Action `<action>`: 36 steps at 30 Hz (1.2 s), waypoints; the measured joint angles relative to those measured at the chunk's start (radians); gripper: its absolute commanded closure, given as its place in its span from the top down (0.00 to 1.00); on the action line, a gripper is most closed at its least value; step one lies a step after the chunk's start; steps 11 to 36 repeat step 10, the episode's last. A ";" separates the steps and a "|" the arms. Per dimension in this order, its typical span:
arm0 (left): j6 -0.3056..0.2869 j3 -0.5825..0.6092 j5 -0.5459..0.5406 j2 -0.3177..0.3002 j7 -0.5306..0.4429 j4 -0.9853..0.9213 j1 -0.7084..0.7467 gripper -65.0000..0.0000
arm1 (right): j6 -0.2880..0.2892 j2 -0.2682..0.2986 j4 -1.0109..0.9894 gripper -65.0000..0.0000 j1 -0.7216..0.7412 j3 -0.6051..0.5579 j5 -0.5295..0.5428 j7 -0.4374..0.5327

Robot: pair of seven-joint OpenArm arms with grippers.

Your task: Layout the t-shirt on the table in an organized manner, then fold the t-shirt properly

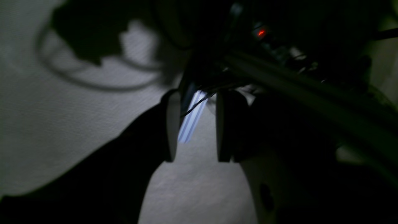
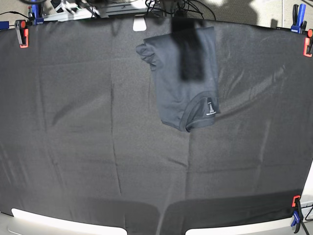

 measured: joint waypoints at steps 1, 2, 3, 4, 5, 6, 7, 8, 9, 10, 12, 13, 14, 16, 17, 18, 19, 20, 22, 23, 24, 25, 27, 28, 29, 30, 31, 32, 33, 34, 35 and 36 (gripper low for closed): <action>0.022 0.000 0.029 0.009 -0.004 -0.014 -0.013 0.28 | -0.029 -0.005 0.000 0.13 0.005 -0.006 -0.001 0.023; 0.033 0.000 0.042 0.017 -0.009 -0.025 -0.024 0.28 | -0.047 -0.008 0.000 0.13 0.006 -0.010 -0.001 0.051; 0.048 0.000 0.042 0.022 -0.016 -0.034 -0.031 0.28 | -0.061 -0.011 0.000 0.13 0.006 -0.011 -0.001 0.087; 0.054 0.000 0.042 0.024 -0.018 -0.042 -0.039 0.28 | -0.076 -0.016 0.000 0.13 0.007 -0.011 -0.002 0.105; 0.066 0.000 0.041 0.025 -0.017 -0.048 -0.046 0.28 | -0.081 -0.019 0.000 0.13 0.008 -0.011 -0.003 0.114; 0.067 0.000 0.042 0.027 -0.019 -0.051 -0.052 0.28 | -0.081 -0.021 0.000 0.13 0.008 -0.011 -0.014 0.118; 0.071 -0.001 0.041 0.030 -0.019 -0.052 -0.057 0.28 | -0.080 -0.022 0.000 0.13 0.008 -0.011 -0.036 0.124; 0.072 -0.001 0.041 0.034 -0.023 -0.053 -0.063 0.28 | -0.081 -0.022 0.000 0.13 0.008 -0.011 -0.051 0.129; 0.072 -0.001 0.042 0.036 -0.031 -0.053 -0.068 0.28 | -0.081 -0.021 0.000 0.13 0.008 -0.011 -0.051 0.129; 0.072 -0.001 0.042 0.040 -0.048 -0.053 -0.069 0.28 | -0.081 -0.021 0.000 0.13 0.008 -0.011 -0.051 0.129; 0.072 -0.001 0.042 0.040 -0.048 -0.053 -0.069 0.28 | -0.081 -0.021 0.000 0.13 0.008 -0.011 -0.051 0.129; 0.072 -0.001 0.042 0.040 -0.048 -0.053 -0.069 0.28 | -0.081 -0.021 0.000 0.13 0.008 -0.011 -0.051 0.129; 0.072 -0.001 0.042 0.040 -0.048 -0.053 -0.069 0.28 | -0.081 -0.021 0.000 0.13 0.008 -0.011 -0.051 0.129; 0.072 -0.001 0.042 0.040 -0.048 -0.053 -0.069 0.28 | -0.081 -0.021 0.000 0.13 0.008 -0.011 -0.051 0.129; 0.072 -0.001 0.042 0.040 -0.048 -0.053 -0.069 0.28 | -0.081 -0.021 0.000 0.13 0.008 -0.011 -0.051 0.129; 0.072 -0.001 0.042 0.040 -0.048 -0.053 -0.069 0.28 | -0.081 -0.021 0.000 0.13 0.008 -0.011 -0.051 0.129; 0.072 -0.001 0.042 0.040 -0.048 -0.053 -0.069 0.28 | -0.081 -0.021 0.000 0.13 0.008 -0.011 -0.051 0.129; 0.072 -0.001 0.042 0.040 -0.048 -0.053 -0.069 0.28 | -0.081 -0.021 0.000 0.13 0.008 -0.011 -0.051 0.129; 0.072 -0.001 0.042 0.040 -0.048 -0.053 -0.069 0.28 | -0.081 -0.021 0.000 0.13 0.008 -0.011 -0.051 0.129; 0.072 -0.001 0.042 0.040 -0.048 -0.053 -0.069 0.28 | -0.081 -0.021 0.000 0.13 0.008 -0.011 -0.051 0.129; 0.072 -0.001 0.042 0.040 -0.048 -0.053 -0.069 0.28 | -0.081 -0.021 0.000 0.13 0.008 -0.011 -0.051 0.129; 0.072 -0.001 0.042 0.040 -0.048 -0.053 -0.069 0.28 | -0.081 -0.021 0.000 0.13 0.008 -0.011 -0.051 0.129; 0.072 -0.001 0.042 0.040 -0.048 -0.053 -0.069 0.28 | -0.081 -0.021 0.000 0.13 0.008 -0.011 -0.051 0.129; 0.072 -0.001 0.042 0.040 -0.048 -0.053 -0.069 0.28 | -0.081 -0.021 0.000 0.13 0.008 -0.011 -0.051 0.129; 0.072 -0.001 0.042 0.040 -0.048 -0.053 -0.069 0.28 | -0.081 -0.021 0.000 0.13 0.008 -0.011 -0.051 0.129; 0.072 -0.001 0.042 0.040 -0.048 -0.053 -0.069 0.28 | -0.081 -0.021 0.000 0.13 0.008 -0.011 -0.051 0.129; 0.072 -0.001 0.042 0.040 -0.048 -0.053 -0.069 0.28 | -0.081 -0.021 0.000 0.13 0.008 -0.011 -0.051 0.129; 0.072 -0.001 0.042 0.040 -0.048 -0.053 -0.069 0.28 | -0.081 -0.021 0.000 0.13 0.008 -0.011 -0.051 0.129; 0.072 -0.001 0.042 0.040 -0.048 -0.053 -0.069 0.28 | -0.081 -0.021 0.000 0.13 0.008 -0.011 -0.051 0.129; 0.072 -0.001 0.042 0.040 -0.048 -0.053 -0.069 0.28 | -0.081 -0.021 0.000 0.13 0.008 -0.011 -0.051 0.129; 0.072 -0.001 0.042 0.040 -0.048 -0.053 -0.069 0.28 | -0.081 -0.021 0.000 0.13 0.008 -0.011 -0.051 0.129; 0.072 -0.001 0.042 0.040 -0.048 -0.053 -0.069 0.28 | -0.081 -0.021 0.000 0.13 0.008 -0.011 -0.051 0.129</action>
